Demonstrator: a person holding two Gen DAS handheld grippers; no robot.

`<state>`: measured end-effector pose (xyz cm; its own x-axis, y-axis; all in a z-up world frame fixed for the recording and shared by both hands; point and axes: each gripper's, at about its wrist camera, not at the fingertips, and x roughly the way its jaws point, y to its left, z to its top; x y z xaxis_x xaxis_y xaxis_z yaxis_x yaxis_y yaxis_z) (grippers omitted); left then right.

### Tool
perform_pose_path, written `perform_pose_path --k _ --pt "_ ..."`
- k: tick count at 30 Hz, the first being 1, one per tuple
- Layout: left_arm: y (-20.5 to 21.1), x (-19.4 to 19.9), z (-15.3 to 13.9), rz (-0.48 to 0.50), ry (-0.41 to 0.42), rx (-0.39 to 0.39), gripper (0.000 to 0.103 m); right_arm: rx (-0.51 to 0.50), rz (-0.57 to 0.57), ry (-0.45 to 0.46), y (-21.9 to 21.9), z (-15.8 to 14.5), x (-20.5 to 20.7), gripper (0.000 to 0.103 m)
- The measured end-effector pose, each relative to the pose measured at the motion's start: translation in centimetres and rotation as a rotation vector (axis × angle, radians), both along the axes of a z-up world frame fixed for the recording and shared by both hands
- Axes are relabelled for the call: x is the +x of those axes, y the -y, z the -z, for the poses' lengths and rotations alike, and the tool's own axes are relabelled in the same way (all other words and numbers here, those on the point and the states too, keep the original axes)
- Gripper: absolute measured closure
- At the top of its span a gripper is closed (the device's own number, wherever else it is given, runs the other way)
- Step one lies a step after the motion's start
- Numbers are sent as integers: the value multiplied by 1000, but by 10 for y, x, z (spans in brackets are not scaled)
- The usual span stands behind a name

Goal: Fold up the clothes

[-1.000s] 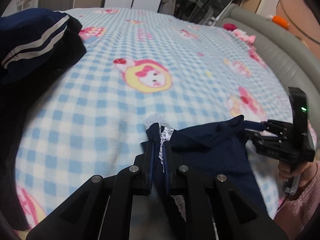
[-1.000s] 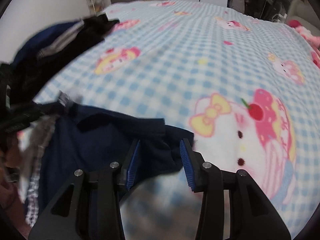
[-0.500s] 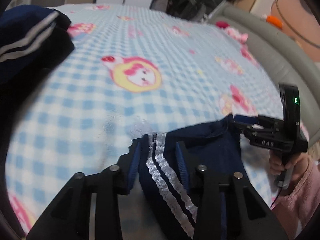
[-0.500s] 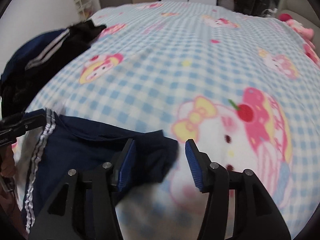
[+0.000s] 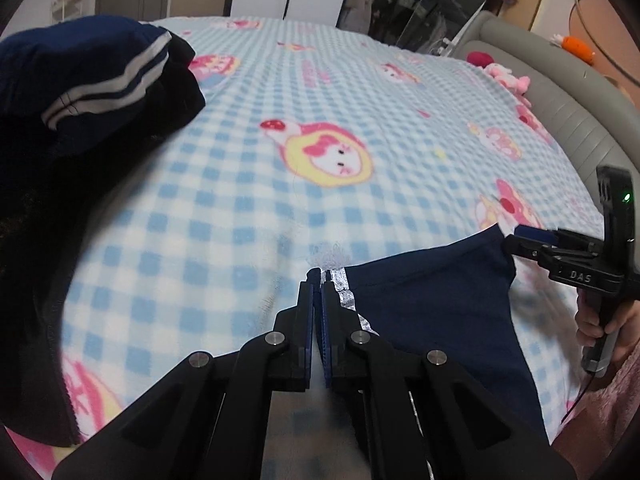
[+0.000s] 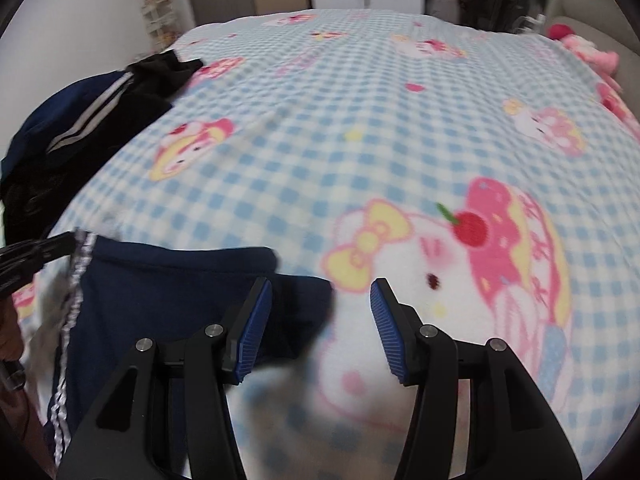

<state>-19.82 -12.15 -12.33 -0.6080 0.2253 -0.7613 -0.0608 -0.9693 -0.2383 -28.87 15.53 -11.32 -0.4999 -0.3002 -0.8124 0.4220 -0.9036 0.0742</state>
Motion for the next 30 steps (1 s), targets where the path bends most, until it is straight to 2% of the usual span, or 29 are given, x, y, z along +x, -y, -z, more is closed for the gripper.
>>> perform_pose_path --k 5,6,7,8,13,15,16,17,18,19,20,21,23,25,28,30 --pt "-7 -1 9 23 21 -5 95 -17 -89 85 23 15 -14 50" --pt "-8 -1 10 24 26 -11 94 -35 -90 113 23 20 -16 56" --pt "-7 0 10 30 24 -9 94 -53 -92 142 23 25 -19 68" --pt "-7 1 9 36 22 -7 94 -71 -93 171 23 30 -22 92" --pt "-7 1 0 42 -17 -13 94 -157 -42 103 4 8 -5 97" --pt "-7 -7 3 22 3 -18 94 -157 -14 91 -3 3 -3 97" --pt "-5 -9 4 22 14 4 94 -151 3 89 -6 3 -4 97" --pt "-4 -11 6 22 24 25 88 -142 18 100 -8 7 -7 97" --pt "-5 -11 7 29 25 32 80 -141 26 113 -10 10 -10 96" --pt "-6 -11 8 35 27 39 59 -148 21 131 -10 13 -11 95" --pt "-8 -11 8 42 29 46 54 -156 13 150 -11 15 -12 85" --pt "-9 -11 9 49 30 53 54 -163 -5 166 -9 18 -12 72" --pt "-11 -11 11 61 34 64 55 -157 -24 171 -5 22 -13 67" --pt "-14 -17 18 45 69 29 55 -133 -17 184 -7 26 -16 63" --pt "-9 -23 27 49 123 107 54 -141 26 195 -10 32 -20 59" --pt "-7 -26 29 53 141 139 57 -138 43 180 -13 31 -20 43"
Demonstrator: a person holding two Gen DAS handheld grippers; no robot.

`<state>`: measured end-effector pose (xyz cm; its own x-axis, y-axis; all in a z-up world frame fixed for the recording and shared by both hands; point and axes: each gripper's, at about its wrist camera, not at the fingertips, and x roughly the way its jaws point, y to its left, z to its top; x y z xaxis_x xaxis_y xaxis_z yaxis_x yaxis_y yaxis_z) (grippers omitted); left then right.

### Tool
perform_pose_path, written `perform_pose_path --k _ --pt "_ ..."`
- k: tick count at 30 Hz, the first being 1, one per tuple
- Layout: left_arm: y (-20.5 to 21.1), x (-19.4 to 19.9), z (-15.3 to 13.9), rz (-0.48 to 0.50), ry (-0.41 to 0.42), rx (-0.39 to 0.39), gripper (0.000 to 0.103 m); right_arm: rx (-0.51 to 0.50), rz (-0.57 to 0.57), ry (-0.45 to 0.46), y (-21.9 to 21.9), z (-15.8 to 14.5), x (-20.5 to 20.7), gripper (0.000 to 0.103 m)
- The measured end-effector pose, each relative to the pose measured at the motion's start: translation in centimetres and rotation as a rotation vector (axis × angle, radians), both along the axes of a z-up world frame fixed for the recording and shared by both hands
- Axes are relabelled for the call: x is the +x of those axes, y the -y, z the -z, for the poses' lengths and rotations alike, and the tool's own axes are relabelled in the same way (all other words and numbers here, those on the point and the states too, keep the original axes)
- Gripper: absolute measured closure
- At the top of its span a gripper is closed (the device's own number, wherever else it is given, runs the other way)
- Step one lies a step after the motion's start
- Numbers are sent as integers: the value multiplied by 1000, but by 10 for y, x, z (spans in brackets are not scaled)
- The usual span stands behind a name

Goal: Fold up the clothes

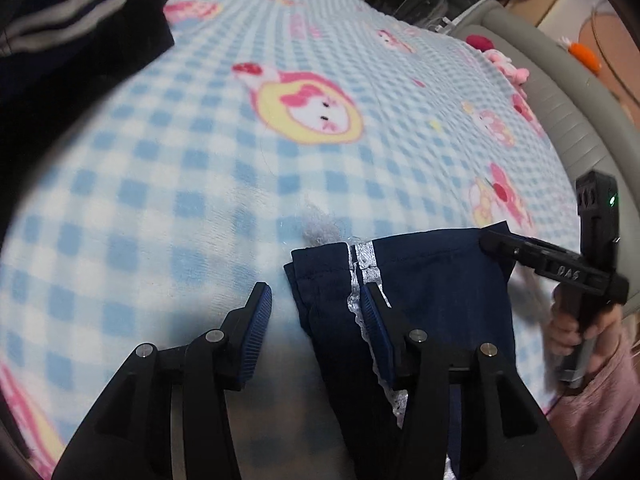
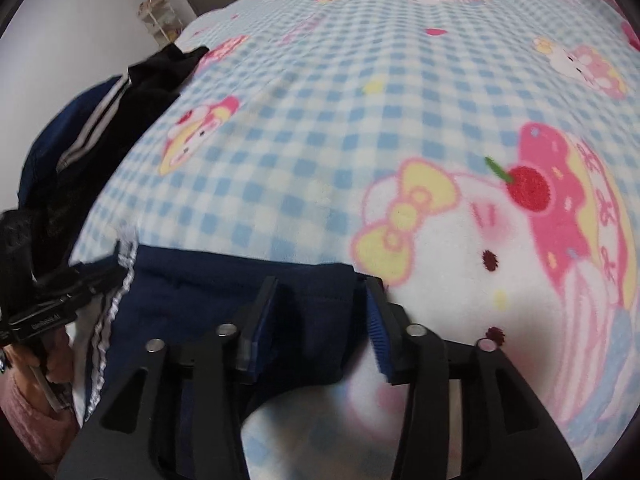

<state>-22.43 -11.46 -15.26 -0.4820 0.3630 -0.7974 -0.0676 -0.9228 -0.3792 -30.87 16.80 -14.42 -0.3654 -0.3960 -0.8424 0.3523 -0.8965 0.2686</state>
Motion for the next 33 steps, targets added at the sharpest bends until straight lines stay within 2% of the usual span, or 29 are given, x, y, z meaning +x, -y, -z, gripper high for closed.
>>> perform_pose_path --k 1,2,3,4,7,8,9,10,12,17,19,22,24,26,27,29,30,31,32,33 --pt "-1 1 -1 9 -8 -3 60 42 23 -12 -2 0 0 39" --pt "-2 2 -3 18 -15 -6 67 49 45 -18 -6 -2 1 39" --pt "-5 3 -5 31 -25 -16 69 49 66 -23 -12 -3 2 39" --pt "-7 3 -5 36 -28 -27 71 10 72 -12 -17 -4 2 39" --pt "-12 1 -6 29 -43 -58 92 -89 47 80 -22 11 -3 37" --pt "-14 3 -11 21 -62 -71 92 -102 48 92 -22 14 -5 43" --pt "-16 4 -16 14 -81 -83 93 -113 53 101 -23 17 -6 72" --pt "-19 6 -22 19 -100 -92 93 -143 70 104 -27 13 -6 82" --pt "-28 11 -41 46 -143 -98 93 -205 91 99 -33 3 -4 93" --pt "-50 4 -79 105 -216 -108 93 -265 86 16 -53 -44 7 95" --pt "-57 -5 -86 114 -231 -120 93 -268 96 -26 -63 -62 10 95" --pt "-59 -25 -87 97 -211 -92 93 -269 111 -78 -75 -86 7 95" --pt "-56 -44 -75 57 -164 -89 91 -225 121 -102 -73 -92 -3 95" --pt "-55 -60 -55 37 -102 -125 88 -136 92 -83 -62 -81 -19 91" --pt "-55 -68 -45 31 -67 -146 87 -73 92 -65 -55 -70 -27 81" --pt "-51 -77 -29 12 11 -182 86 84 118 -24 -43 -44 -40 76" --pt "-47 -70 -33 8 4 -166 85 150 149 -12 -40 -34 -42 76" --pt "-43 -63 -37 3 -5 -149 82 181 200 -37 -39 -36 -33 76" --pt "-39 -49 -46 -5 -36 -138 73 205 254 -69 -40 -40 -23 76" --pt "-35 -35 -55 -14 -66 -127 66 179 259 -98 -37 -46 -4 75"
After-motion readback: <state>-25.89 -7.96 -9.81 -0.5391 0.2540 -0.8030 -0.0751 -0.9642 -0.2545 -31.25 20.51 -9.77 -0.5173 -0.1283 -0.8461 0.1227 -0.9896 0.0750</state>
